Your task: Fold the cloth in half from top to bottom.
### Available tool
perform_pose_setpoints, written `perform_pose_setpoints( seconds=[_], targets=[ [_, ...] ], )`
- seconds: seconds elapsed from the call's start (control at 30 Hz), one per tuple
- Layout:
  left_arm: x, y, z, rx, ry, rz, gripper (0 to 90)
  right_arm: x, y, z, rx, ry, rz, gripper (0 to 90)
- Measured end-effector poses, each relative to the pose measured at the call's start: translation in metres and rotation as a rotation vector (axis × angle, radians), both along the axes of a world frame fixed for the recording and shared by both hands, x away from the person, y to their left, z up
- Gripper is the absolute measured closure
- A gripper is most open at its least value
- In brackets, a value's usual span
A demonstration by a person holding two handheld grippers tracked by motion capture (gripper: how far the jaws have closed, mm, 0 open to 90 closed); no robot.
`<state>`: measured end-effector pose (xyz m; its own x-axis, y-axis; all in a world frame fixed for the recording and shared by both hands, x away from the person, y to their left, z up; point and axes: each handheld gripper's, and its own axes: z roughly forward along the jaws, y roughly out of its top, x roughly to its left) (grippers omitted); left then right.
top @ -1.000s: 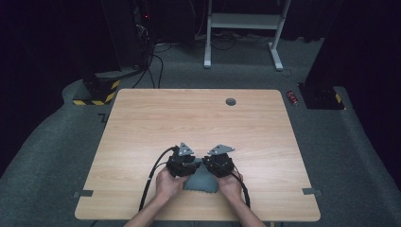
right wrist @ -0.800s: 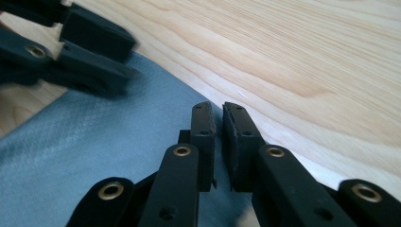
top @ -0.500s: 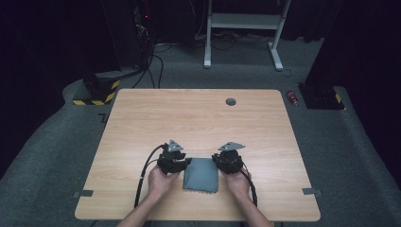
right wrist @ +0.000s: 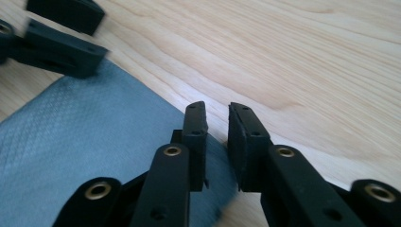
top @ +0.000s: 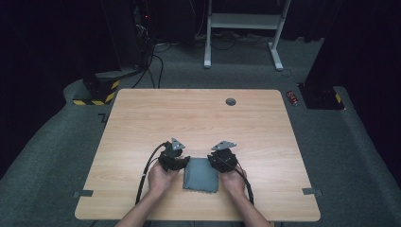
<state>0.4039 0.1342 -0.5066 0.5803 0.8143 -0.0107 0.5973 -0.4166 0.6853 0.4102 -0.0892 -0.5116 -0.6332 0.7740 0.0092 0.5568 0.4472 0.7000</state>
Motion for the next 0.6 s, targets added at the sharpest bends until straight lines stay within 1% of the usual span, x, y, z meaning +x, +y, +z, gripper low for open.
perform_pose_setpoints(
  seconds=[0.07,0.13,0.17,0.2,0.23,0.27,0.33,0.43,0.47,0.5,0.53,0.6],
  targets=[
    [0.000,0.000,0.002,-0.033,0.008,-0.008,55.1,-0.001,-0.007,0.001,0.004,-0.002,-0.006,73.2],
    [0.000,-0.001,0.001,-0.034,0.007,-0.013,54.6,0.001,-0.012,0.000,0.002,0.019,-0.013,71.2],
    [0.002,-0.003,-0.003,-0.017,0.024,-0.012,54.6,0.002,-0.014,-0.001,-0.002,0.025,-0.007,70.2],
    [0.003,-0.005,-0.005,0.001,0.029,-0.010,54.6,0.002,-0.014,-0.002,-0.006,0.035,-0.007,69.7],
    [0.003,-0.005,-0.005,0.011,0.018,-0.013,54.4,0.002,-0.015,-0.002,-0.001,0.041,-0.006,69.7],
    [0.002,-0.007,-0.005,0.020,0.018,-0.020,54.9,0.003,-0.015,-0.002,0.001,0.043,-0.004,70.2],
    [0.001,-0.009,-0.004,0.043,0.004,-0.041,58.5,0.005,-0.015,-0.002,-0.006,0.048,0.018,73.7],
    [0.003,-0.009,-0.003,0.007,0.050,-0.055,69.6,0.006,-0.014,0.000,-0.012,0.061,0.049,80.8],
    [0.003,-0.009,-0.003,0.007,0.050,-0.055,71.7,0.006,-0.013,0.000,-0.016,0.061,0.057,83.3],
    [0.005,-0.009,-0.002,-0.009,0.078,-0.068,74.8,0.007,-0.013,0.000,-0.017,0.063,0.065,85.6],
    [0.005,-0.010,-0.001,-0.011,0.084,-0.074,78.3,0.007,-0.012,0.001,-0.017,0.066,0.063,87.1],
    [0.006,-0.012,0.000,0.013,0.082,-0.090,82.9,0.006,-0.012,0.001,-0.025,0.047,0.055,88.3]
  ],
)
